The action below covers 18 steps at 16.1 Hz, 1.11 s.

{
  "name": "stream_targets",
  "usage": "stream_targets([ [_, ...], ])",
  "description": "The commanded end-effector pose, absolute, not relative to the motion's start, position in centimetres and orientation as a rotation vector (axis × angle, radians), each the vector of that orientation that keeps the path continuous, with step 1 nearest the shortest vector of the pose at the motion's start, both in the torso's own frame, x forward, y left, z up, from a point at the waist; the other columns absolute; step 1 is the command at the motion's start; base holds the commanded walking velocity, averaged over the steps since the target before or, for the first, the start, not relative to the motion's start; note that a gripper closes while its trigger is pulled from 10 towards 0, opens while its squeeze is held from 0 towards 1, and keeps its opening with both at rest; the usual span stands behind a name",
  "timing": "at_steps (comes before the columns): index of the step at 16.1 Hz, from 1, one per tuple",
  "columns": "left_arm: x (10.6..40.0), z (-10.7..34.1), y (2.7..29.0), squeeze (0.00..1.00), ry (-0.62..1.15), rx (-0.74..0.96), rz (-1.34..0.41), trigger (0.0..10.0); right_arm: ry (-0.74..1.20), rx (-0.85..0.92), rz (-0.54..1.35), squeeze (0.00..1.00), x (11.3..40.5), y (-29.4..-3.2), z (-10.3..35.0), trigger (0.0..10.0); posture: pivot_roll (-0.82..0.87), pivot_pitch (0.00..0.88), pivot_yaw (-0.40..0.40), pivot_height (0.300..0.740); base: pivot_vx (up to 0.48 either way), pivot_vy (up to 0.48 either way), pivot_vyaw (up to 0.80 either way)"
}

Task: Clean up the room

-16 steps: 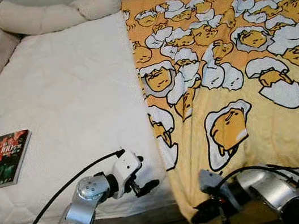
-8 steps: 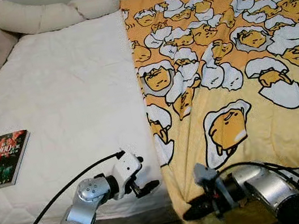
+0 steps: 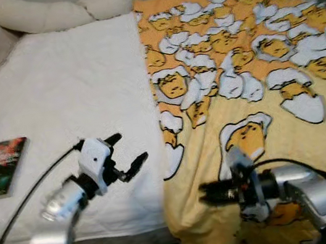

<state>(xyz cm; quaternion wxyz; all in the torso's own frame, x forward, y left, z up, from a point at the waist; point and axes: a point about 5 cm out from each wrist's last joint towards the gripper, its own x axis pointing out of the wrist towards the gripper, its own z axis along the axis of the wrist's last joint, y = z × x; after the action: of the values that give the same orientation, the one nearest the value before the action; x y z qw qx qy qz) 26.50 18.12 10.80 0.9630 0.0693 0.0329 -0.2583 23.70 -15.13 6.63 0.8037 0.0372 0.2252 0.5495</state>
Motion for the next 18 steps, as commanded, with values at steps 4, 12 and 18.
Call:
stream_targets([
  [4,25.8,11.9,17.9,0.00,0.055,0.122,-0.280,10.0,0.241,0.003,0.441,0.00,26.4,-17.0,8.8,10.0,0.09,0.000,0.007,0.740,0.000,-0.314,0.00],
  [12,26.0,10.9,17.2,0.00,0.092,0.189,-0.148,10.0,0.214,-0.097,0.023,0.00,25.5,-18.1,7.7,10.0,0.07,0.000,0.028,0.740,0.000,-0.480,0.00],
  [18,26.0,11.1,16.9,0.00,0.083,0.203,-0.135,10.0,0.211,-0.060,0.050,0.00,25.6,-16.9,7.5,10.0,0.08,0.000,0.024,0.740,0.000,-0.480,0.00],
])
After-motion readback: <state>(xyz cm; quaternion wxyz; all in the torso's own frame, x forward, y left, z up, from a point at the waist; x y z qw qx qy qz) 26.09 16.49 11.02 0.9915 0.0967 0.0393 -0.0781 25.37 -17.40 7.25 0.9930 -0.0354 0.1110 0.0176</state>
